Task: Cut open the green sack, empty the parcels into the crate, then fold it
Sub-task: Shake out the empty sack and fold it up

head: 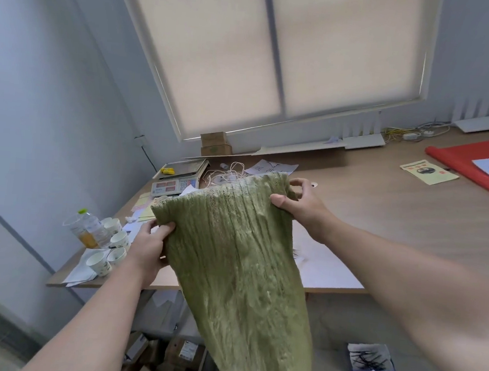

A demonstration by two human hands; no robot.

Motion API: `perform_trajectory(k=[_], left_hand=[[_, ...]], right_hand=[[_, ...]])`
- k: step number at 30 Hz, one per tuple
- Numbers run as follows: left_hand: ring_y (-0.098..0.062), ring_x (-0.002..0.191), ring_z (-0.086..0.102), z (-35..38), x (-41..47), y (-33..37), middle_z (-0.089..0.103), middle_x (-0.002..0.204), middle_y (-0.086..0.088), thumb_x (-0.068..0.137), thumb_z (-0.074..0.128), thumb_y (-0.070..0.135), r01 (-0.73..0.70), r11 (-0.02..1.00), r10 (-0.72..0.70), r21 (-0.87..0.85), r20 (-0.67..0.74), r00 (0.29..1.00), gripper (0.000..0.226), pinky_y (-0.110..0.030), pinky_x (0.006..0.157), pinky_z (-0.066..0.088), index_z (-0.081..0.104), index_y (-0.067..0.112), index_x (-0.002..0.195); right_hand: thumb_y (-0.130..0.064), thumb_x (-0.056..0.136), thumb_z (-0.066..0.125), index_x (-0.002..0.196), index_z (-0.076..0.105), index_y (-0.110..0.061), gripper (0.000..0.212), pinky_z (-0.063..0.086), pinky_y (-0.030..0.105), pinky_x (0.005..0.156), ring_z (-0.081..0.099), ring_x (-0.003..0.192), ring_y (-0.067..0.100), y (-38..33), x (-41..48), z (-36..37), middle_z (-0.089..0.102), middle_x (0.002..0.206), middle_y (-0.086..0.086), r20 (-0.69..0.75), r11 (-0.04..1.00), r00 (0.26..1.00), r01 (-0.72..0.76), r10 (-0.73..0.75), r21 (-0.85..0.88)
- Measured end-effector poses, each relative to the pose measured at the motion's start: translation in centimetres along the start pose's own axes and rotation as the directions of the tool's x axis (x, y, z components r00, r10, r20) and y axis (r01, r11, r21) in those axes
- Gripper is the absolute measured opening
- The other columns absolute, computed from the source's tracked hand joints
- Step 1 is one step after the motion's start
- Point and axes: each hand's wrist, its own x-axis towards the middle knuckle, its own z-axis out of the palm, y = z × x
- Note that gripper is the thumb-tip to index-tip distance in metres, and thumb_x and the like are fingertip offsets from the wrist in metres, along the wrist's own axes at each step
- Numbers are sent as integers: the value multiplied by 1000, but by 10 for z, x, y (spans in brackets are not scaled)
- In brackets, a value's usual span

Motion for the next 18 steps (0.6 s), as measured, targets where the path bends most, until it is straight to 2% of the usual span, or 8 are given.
perform_trajectory(k=[2,5,7,9,11,14,16,18], left_hand=[[-26,74,58,0,3,-1,63,97,-11,98,55,22,23,1000,-23,7,-31,999,40,-38,65,50,44,22,137],[-26,72,61,-1,8,-2,65,104,-14,97,57,29,66,998,-66,5,-88,994,48,-36,60,52,39,27,142],[-27,74,61,-3,10,-3,65,116,-17,97,57,35,78,997,-78,-5,-99,992,51,-36,58,52,36,31,143],[-26,74,62,-3,6,0,64,122,-16,99,53,40,66,998,-67,-16,-91,994,51,-36,58,52,33,32,145],[-25,79,64,-2,0,3,64,124,-13,98,54,40,27,998,-30,-64,-61,998,58,-42,68,55,28,32,149],[-26,108,63,1,-10,7,59,134,-10,97,59,27,-51,986,52,-161,4,999,71,-53,102,46,17,37,153],[-26,111,61,1,-18,11,66,121,-8,96,58,10,-67,982,77,-176,51,996,76,-52,107,41,17,40,152],[-28,107,62,0,-21,11,74,111,-5,92,57,-3,-57,987,74,-150,112,991,78,-51,102,42,27,41,149]], right_hand=[[-28,71,83,133,35,-30,79,48,39,102,59,113,19,-1,-2,0,53,131,7,90,999,996,30,-27,-30],[-21,68,84,151,18,-36,107,47,32,95,56,112,12,-4,-6,3,43,136,-5,200,999,980,31,-22,-42],[-19,68,85,150,10,-46,114,53,42,89,57,112,18,-4,-6,5,44,135,-7,224,998,974,-3,17,-62],[-13,73,83,150,10,-47,112,52,48,95,54,122,23,-2,-6,7,41,143,-6,198,988,980,46,-16,-145],[-9,76,78,152,12,-42,106,42,42,109,45,131,20,-1,-4,8,34,151,-3,166,963,983,121,-82,-241],[-6,82,68,151,12,-47,99,38,28,108,46,126,16,-3,-4,8,37,142,-8,133,949,984,150,-117,-277],[-4,85,64,149,12,-53,96,39,23,103,47,121,14,-2,-1,8,38,140,-8,115,950,985,156,-129,-272],[-5,88,61,147,19,-55,87,39,22,98,48,115,12,-1,1,7,39,136,-11,87,945,986,158,-139,-285]])
